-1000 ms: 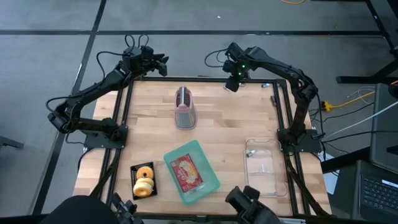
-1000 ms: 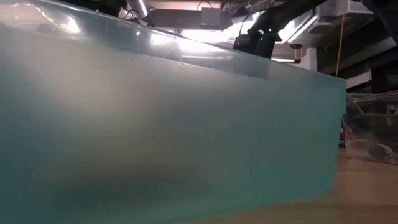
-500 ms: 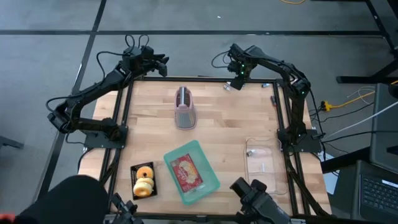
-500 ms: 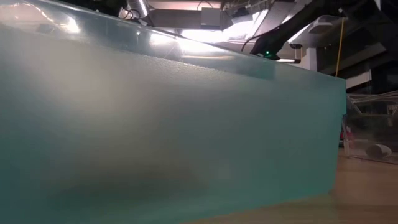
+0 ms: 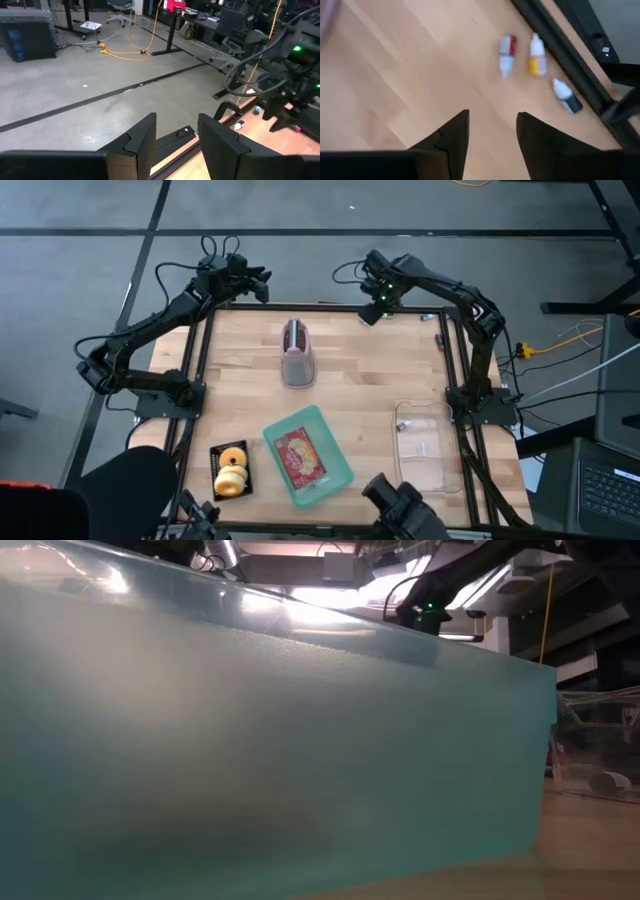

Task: Pick & Place Food Item
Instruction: Put the red food coloring bottle into the transparent bin

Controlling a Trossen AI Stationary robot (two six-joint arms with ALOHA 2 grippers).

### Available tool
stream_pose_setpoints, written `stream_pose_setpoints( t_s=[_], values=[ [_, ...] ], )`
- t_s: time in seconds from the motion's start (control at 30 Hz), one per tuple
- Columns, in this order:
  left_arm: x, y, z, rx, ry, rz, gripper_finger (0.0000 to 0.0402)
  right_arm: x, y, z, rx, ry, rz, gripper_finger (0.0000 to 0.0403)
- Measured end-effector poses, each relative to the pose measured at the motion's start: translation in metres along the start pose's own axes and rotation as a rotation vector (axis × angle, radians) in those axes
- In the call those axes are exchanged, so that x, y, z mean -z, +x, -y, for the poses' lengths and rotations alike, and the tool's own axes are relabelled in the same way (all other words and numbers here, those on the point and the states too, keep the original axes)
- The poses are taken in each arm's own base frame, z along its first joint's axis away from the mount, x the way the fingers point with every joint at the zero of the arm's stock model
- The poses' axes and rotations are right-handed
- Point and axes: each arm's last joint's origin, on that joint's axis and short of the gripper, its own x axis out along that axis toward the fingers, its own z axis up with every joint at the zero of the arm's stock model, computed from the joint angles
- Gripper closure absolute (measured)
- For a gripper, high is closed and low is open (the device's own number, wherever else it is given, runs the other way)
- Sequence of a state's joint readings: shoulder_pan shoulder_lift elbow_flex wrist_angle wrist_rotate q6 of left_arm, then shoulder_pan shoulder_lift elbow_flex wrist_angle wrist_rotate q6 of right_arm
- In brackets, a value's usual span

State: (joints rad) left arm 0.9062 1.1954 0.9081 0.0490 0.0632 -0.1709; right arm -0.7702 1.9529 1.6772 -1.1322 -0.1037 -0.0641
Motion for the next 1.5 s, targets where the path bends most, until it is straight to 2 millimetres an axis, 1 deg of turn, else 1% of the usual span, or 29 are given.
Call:
stream_pose_setpoints(
  t_s=[0.13,0.23,0.33,0.47,0.67,0.9,1.13,1.5],
  values=[
    [0.0,0.0,0.0,-0.017,0.001,0.003,0.0261,-0.012,0.004,-0.001,-0.002,0.116,0.101,0.0241],
    [0.0,0.0,-0.001,-0.018,0.001,0.003,0.0261,-0.018,0.002,-0.001,-0.008,0.156,0.173,0.0241],
    [0.0,0.0,-0.001,-0.018,0.001,0.003,0.0261,-0.019,0.007,-0.002,-0.013,0.157,0.159,0.0241],
    [0.0,0.0,-0.001,-0.018,0.001,0.003,0.0261,-0.02,0.028,-0.004,-0.015,0.14,0.094,0.0241],
    [0.0,0.0,0.0,-0.012,0.001,0.002,0.0261,-0.023,0.046,-0.007,0.03,0.126,0.062,0.0241],
    [0.0,0.0,0.0,-0.016,-0.004,0.002,0.0261,-0.025,0.059,-0.005,0.029,0.133,0.039,0.0241],
    [0.0,0.0,-0.001,-0.016,-0.07,0.0,0.0261,-0.027,0.07,-0.004,0.011,0.151,0.021,0.0241],
    [0.007,0.0,-0.002,-0.035,-0.1,-0.071,0.0261,-0.03,0.085,-0.001,0.012,0.127,0.02,0.0241]
  ],
)
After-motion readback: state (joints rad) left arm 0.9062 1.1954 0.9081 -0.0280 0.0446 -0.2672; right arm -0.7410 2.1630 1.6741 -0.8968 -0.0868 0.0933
